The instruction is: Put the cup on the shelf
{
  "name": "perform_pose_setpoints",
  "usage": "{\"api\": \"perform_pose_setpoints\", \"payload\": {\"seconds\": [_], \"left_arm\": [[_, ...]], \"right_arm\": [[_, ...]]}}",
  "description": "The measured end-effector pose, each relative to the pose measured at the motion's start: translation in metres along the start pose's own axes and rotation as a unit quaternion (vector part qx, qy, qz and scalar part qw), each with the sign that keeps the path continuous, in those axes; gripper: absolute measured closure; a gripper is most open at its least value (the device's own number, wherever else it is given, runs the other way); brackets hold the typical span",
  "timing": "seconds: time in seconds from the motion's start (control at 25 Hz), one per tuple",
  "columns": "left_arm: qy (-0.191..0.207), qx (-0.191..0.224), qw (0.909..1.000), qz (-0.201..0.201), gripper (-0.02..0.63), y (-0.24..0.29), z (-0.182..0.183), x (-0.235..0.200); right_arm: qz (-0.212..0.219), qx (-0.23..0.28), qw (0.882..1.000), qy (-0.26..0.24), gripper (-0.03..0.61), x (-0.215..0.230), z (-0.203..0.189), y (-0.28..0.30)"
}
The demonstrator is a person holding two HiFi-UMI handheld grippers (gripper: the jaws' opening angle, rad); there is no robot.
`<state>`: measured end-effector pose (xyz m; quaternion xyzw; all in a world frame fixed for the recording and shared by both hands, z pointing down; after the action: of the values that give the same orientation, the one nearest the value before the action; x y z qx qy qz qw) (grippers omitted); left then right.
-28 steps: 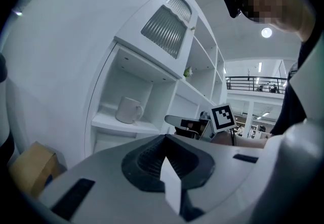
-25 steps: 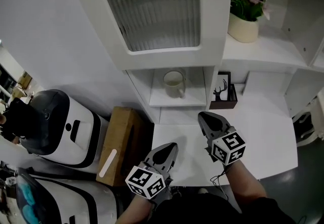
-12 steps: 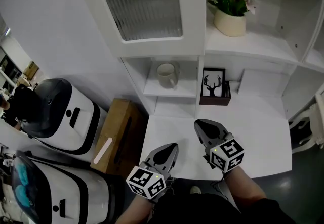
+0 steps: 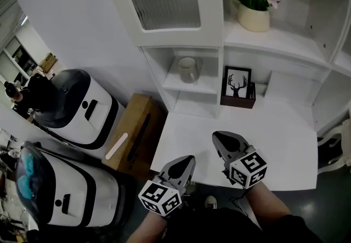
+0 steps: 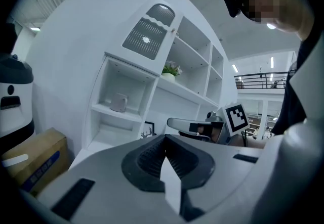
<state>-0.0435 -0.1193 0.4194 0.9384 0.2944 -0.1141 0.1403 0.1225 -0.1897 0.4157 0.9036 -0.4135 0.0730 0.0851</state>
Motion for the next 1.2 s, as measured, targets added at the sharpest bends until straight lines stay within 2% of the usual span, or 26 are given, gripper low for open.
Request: {"api": "perform_pose_setpoints", "payload": {"seconds": [0.4,0.76,1.2], "left_arm": [[-0.008,0.001,0.9995,0.032,0.609,-0.037,-0.009,-0.005],[-0.005,-0.002,0.9998,0.020,0.609,-0.081,-0.004,-0.029],[-0.011,-0.007,0.9999,-0.005,0.609,-0.139,-0.014,-0.054]], "right_arm": [[0.016,-0.004,1.000,0.012,0.572,-0.023,-0.011,0.001],[-0.003,0.004,1.000,0.015,0.574,-0.070,-0.011,0.010],[-0.022,-0.009,1.000,0.019,0.574,-0.141,-0.034,0.018]]}}
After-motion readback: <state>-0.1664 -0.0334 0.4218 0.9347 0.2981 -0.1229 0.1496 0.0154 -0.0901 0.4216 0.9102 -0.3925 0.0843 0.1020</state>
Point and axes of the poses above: the fingertips, and each gripper's own axes: y forward along the fingers, x to its right, z out of its top, the point moved 7 cm from there along -y, backward along the fingers, and after that the axes turned 5 degrees about z, right-handed, at the moved point
